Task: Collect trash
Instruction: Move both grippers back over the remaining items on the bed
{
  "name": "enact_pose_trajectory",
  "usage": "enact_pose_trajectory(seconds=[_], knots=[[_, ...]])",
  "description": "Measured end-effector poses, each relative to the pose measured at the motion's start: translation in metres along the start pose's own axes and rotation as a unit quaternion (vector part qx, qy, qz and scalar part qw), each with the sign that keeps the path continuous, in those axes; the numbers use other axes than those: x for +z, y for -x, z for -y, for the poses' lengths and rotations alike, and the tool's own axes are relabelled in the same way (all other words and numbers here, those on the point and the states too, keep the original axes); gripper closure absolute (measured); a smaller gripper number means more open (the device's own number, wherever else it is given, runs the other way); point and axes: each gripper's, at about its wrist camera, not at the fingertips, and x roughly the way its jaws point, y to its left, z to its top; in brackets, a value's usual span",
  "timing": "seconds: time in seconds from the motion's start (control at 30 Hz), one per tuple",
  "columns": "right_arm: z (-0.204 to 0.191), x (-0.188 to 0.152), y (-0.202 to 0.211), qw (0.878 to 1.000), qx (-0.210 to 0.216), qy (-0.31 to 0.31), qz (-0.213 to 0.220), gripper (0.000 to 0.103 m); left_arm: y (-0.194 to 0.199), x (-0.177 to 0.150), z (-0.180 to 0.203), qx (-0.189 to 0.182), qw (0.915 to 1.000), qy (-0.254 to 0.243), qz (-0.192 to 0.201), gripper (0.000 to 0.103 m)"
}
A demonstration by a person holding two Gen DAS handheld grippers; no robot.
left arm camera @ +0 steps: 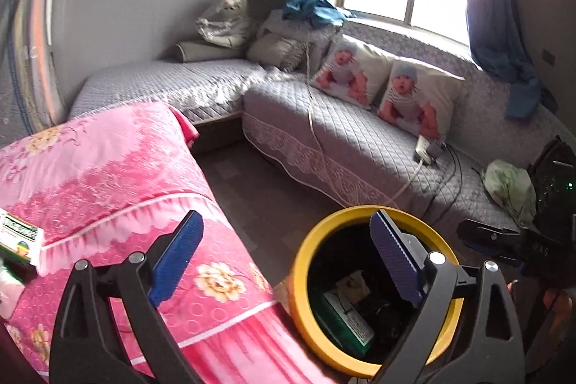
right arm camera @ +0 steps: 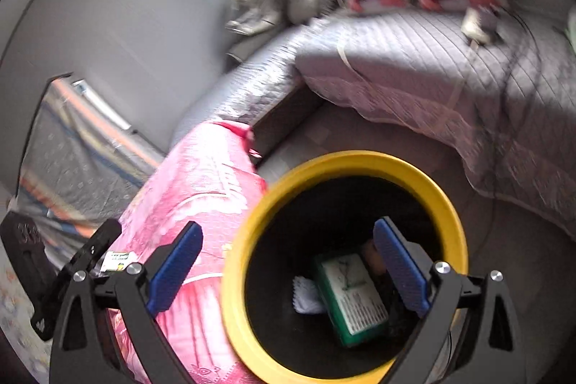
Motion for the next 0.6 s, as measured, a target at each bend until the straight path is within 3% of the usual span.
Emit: enact_pose_trajectory(seconds=[0.17,0.33,0.53,0.6], knots=[[-0.053,-0.006,0.004,0.993,0.034,0.112,0.03,0.008,0.042,0.001,-0.029,0.042,0.9979,-0.002,0.049,0.011],[-0.116,-0.022,-0.005,0.968,0.071,0.238,0.026,0.008,0.091,-0.01,-0.081,0.097,0.9925,0.013,0.073,0.01],[-0.195,-0.052,-0.028,0.921,0.141,0.362,0.006,0.008,0.156,-0.042,-0.168,0.182,0.9778,0.058,0.086,0.01],[-0.225,-0.064,-0.042,0.9,0.168,0.403,-0.01,0.008,0.177,-0.058,-0.193,0.209,0.9711,0.076,0.086,0.01]])
